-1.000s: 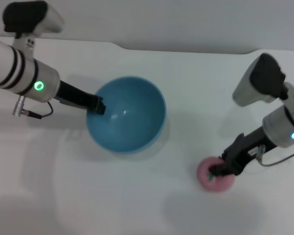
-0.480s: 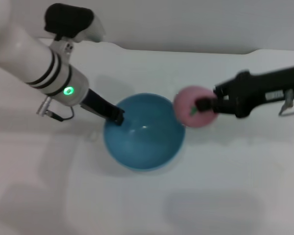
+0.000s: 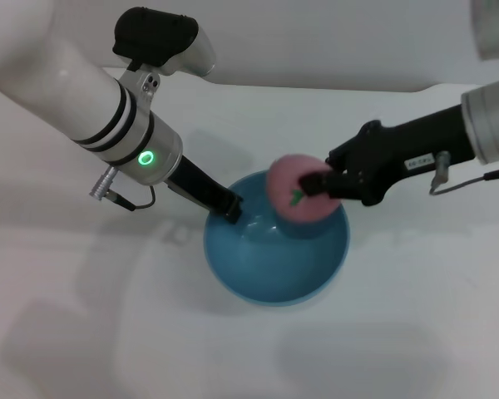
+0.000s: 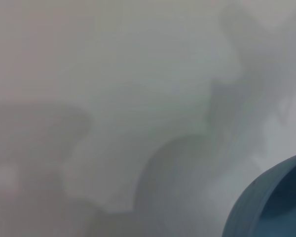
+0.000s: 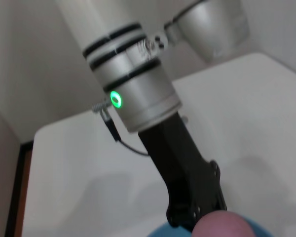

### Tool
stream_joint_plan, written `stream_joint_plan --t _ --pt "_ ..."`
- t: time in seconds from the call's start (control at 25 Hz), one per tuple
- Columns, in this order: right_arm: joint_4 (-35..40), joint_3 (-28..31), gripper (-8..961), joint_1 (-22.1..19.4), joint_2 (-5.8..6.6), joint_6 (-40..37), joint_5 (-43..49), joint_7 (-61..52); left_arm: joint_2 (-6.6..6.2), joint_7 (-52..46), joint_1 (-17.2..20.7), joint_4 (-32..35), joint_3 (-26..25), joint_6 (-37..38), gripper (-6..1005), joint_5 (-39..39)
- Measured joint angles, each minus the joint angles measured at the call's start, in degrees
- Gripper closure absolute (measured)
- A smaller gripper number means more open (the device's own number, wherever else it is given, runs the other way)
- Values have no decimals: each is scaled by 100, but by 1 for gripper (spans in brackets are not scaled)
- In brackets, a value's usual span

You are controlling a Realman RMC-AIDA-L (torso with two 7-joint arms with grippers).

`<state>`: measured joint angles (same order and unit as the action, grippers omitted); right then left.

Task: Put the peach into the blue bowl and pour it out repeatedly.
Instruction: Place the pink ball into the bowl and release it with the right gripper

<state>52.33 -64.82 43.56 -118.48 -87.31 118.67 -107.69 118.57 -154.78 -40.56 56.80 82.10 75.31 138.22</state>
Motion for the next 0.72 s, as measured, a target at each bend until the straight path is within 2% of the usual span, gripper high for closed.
stream_joint_plan --t 0.04,0.28,0.48,0.72 --pt "-14 -144 878 1 -9 75 31 -25 0 0 0 8 1 2 1000 -13" --pt "11 -293 784 -14 -27 106 10 -99 -3 0 19 22 5 -1 1000 -31" --pt "39 -259 573 -33 -23 92 24 -273 -10 0 39 11 8 -49 1000 -33" --pt "143 -140 542 -122 -28 68 0 -306 -18 22 49 -11 8 -125 1000 -34"
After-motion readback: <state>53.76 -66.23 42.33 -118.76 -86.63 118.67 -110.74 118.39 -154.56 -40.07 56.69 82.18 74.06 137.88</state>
